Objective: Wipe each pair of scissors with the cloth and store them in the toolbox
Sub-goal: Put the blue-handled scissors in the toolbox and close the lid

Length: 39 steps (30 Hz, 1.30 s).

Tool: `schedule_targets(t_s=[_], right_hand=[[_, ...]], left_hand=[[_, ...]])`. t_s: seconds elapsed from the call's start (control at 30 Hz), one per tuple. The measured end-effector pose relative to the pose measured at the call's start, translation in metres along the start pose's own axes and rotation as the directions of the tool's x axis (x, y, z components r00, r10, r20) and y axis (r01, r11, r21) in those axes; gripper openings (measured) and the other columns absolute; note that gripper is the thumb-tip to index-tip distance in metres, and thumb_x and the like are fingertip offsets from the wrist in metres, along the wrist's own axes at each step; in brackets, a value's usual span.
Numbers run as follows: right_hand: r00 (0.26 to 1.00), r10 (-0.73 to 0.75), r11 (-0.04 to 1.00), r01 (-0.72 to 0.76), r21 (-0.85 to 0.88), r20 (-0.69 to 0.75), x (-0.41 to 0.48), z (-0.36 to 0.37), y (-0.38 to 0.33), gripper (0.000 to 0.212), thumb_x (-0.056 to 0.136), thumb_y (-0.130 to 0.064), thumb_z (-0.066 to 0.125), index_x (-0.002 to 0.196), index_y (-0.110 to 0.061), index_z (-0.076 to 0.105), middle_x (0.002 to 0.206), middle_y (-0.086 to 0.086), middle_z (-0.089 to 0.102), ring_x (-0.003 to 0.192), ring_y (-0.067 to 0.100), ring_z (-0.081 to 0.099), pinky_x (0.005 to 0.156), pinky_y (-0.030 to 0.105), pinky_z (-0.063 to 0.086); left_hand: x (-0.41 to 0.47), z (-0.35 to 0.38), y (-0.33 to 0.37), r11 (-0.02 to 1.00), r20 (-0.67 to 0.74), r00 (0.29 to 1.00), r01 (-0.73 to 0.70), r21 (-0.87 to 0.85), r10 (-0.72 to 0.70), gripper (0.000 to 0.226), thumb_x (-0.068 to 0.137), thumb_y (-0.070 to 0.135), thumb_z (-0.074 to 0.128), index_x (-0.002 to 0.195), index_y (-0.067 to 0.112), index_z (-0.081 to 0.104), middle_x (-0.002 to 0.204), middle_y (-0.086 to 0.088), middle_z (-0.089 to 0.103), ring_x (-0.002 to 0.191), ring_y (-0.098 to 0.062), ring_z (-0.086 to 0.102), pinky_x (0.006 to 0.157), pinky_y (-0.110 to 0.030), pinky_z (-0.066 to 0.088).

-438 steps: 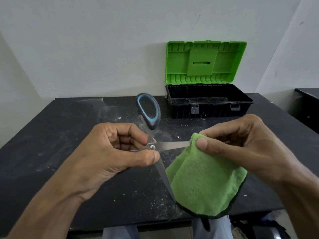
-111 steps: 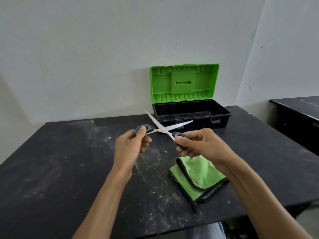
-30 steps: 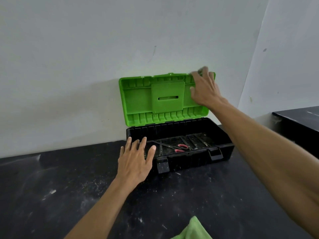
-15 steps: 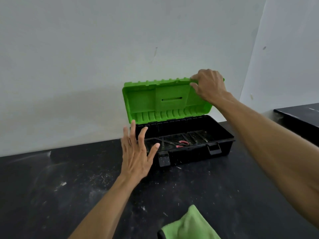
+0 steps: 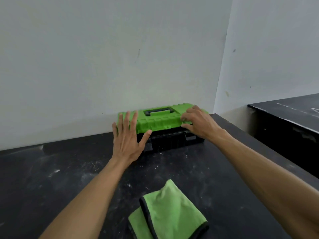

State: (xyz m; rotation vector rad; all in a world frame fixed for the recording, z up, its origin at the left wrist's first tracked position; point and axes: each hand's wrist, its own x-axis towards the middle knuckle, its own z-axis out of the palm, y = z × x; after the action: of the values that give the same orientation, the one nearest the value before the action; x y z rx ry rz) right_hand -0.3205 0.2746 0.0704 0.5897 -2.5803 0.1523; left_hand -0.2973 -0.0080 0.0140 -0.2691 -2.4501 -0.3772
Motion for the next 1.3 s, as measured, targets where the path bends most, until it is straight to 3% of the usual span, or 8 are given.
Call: schedule_targets(t_s=[0.1,0.17,0.3,0.43,0.63,0.9,1.2,1.3], right_hand=[[0.998,-0.002,0.998,-0.003,0.068,0.063,-0.021,0.017,0.001,0.034,0.098,-0.041,0.070,0.116,-0.012,0.073,0.111,0.010,0.059,0.109,0.032,0.060,0.087,0.046,0.056],[0.997,0.001,0.999,-0.004,0.042,0.074,-0.031,0.023,0.006,0.057,0.086,-0.052,0.080,0.128,-0.015,0.066,0.130,0.011,0.052,0.120,0.031,0.057,0.083,0.049,0.062],[0.994,0.040,0.997,-0.033,-0.067,0.102,-0.041,0.033,0.011,0.105,0.069,-0.043,0.095,0.156,-0.016,0.041,0.155,0.014,0.044,0.138,0.035,0.049,0.110,0.050,0.051],[0.999,-0.020,0.999,0.021,-0.033,0.031,-0.041,0.043,0.024,0.092,0.076,-0.026,0.093,0.154,-0.009,0.047,0.149,0.017,0.055,0.134,0.040,0.056,0.111,0.053,0.051],[0.998,-0.050,0.992,0.052,0.113,-0.025,-0.024,0.040,0.043,0.049,0.092,-0.022,0.080,0.137,-0.006,0.068,0.129,0.015,0.066,0.117,0.039,0.065,0.100,0.051,0.057],[0.992,0.027,0.999,-0.025,0.021,-0.127,-0.025,0.072,0.018,0.059,0.089,-0.012,0.049,0.147,0.000,0.051,0.146,0.015,0.056,0.126,0.038,0.054,0.114,0.052,0.043],[0.956,0.193,0.980,-0.197,0.006,-0.221,-0.015,0.094,-0.001,0.082,0.083,-0.081,0.050,0.135,-0.017,0.053,0.131,0.010,0.047,0.116,0.032,0.043,0.111,0.052,0.036],[0.949,0.205,0.976,-0.217,-0.027,-0.241,-0.012,0.098,-0.001,0.086,0.083,-0.087,0.044,0.133,-0.017,0.052,0.128,0.012,0.046,0.113,0.033,0.043,0.106,0.050,0.039]], left_hand=[[-0.014,0.008,0.000,0.997,0.119,0.992,0.025,0.073,-0.033,0.087,0.088,0.078,0.015,0.157,0.029,-0.005,0.165,-0.013,0.011,0.152,-0.034,-0.002,0.120,-0.061,0.003],[-0.020,0.012,-0.003,0.984,0.147,0.989,-0.020,0.179,-0.006,0.096,0.082,0.086,0.015,0.157,0.028,0.000,0.164,-0.014,0.015,0.152,-0.036,-0.002,0.119,-0.062,0.000],[-0.020,0.014,-0.001,0.920,0.185,0.979,-0.148,0.363,0.084,0.123,0.064,0.088,0.053,0.154,0.010,0.024,0.161,-0.020,0.021,0.150,-0.040,0.010,0.120,-0.061,0.005],[-0.014,0.016,-0.002,0.915,0.144,0.975,-0.210,0.344,0.170,0.097,0.072,0.069,0.069,0.145,0.010,0.044,0.146,-0.015,0.049,0.137,-0.037,0.044,0.112,-0.059,0.032],[-0.006,0.014,-0.012,0.891,0.043,0.932,-0.356,0.281,0.359,0.047,0.101,0.041,0.041,0.140,0.016,0.054,0.135,-0.007,0.062,0.124,-0.029,0.058,0.104,-0.046,0.046],[-0.013,0.036,0.030,0.956,0.025,0.993,-0.116,0.270,0.114,0.056,0.088,0.012,0.048,0.144,0.006,0.044,0.137,-0.016,0.051,0.127,-0.040,0.045,0.108,-0.061,0.032],[-0.005,0.038,0.043,0.920,0.149,0.989,-0.061,0.386,0.003,0.084,0.068,0.047,0.054,0.142,0.014,0.031,0.130,-0.013,0.037,0.122,-0.037,0.037,0.111,-0.058,0.021],[-0.002,0.036,0.044,0.903,0.189,0.982,-0.081,0.423,0.000,0.083,0.070,0.046,0.055,0.140,0.016,0.023,0.129,-0.013,0.034,0.119,-0.035,0.035,0.109,-0.057,0.023]])
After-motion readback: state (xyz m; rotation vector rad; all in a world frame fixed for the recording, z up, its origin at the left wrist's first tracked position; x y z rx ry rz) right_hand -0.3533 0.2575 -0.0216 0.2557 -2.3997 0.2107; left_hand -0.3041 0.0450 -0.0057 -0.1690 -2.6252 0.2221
